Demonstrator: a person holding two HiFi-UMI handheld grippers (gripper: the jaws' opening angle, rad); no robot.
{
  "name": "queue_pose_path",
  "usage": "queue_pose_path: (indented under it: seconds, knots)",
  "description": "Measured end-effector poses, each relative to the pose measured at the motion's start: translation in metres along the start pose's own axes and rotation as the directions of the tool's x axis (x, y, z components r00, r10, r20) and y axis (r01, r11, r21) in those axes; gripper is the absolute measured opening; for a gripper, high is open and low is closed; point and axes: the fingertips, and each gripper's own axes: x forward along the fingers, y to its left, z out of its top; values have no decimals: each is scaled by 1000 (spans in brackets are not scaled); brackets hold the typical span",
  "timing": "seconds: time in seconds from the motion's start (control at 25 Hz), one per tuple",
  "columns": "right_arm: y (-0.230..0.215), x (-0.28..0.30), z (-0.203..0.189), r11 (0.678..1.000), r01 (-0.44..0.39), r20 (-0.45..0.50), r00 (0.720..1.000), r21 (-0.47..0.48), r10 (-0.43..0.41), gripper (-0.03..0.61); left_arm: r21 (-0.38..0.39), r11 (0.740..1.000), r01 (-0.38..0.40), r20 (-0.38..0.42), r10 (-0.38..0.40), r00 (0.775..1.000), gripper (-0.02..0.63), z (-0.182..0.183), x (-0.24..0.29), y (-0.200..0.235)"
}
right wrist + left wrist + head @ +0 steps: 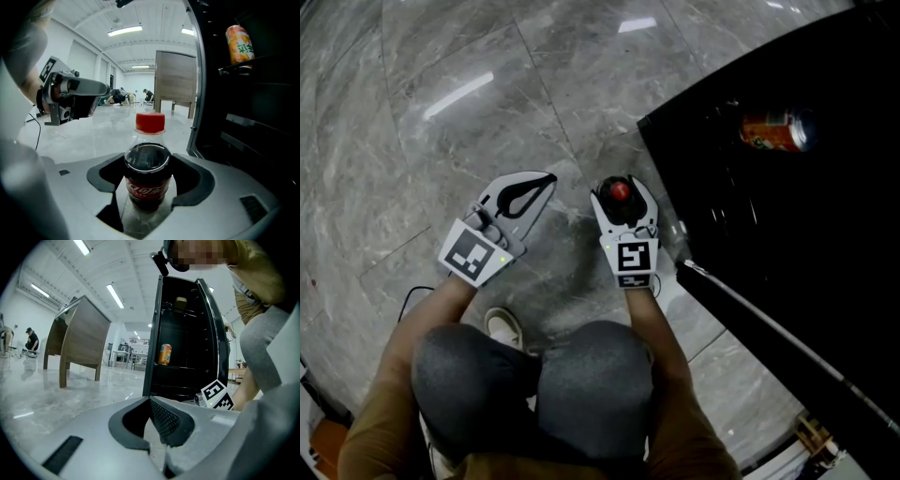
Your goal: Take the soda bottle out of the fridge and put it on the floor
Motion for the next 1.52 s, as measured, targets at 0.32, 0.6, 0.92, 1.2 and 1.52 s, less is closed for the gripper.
queue_pose_path:
  seconds: [0.32, 0.6, 0.92, 1.2, 1.52]
  knots:
    - [3, -4, -3, 998, -27, -40, 999, -49, 25, 293, -27, 1000, 1, 14, -1, 1000, 2, 1, 8, -2]
    - [4, -12, 5, 995, -38, -49, 998, -95, 33, 293, -68, 998, 16, 36, -14, 999, 2, 3, 18, -2]
    - [9, -42, 30, 989, -39, -22, 999, -144, 37, 295, -95, 995, -9, 10, 10, 1000, 2, 11, 15, -2]
    - [3, -100, 69, 996, -7, -45, 999, -92, 3, 234, -125, 992, -17, -81, 7, 997, 2, 51, -4, -21]
    - [8, -162, 123, 999, 6, -97, 995, -33, -9, 46, -162, 986, 34, -98, -51, 994, 2, 131, -21, -57]
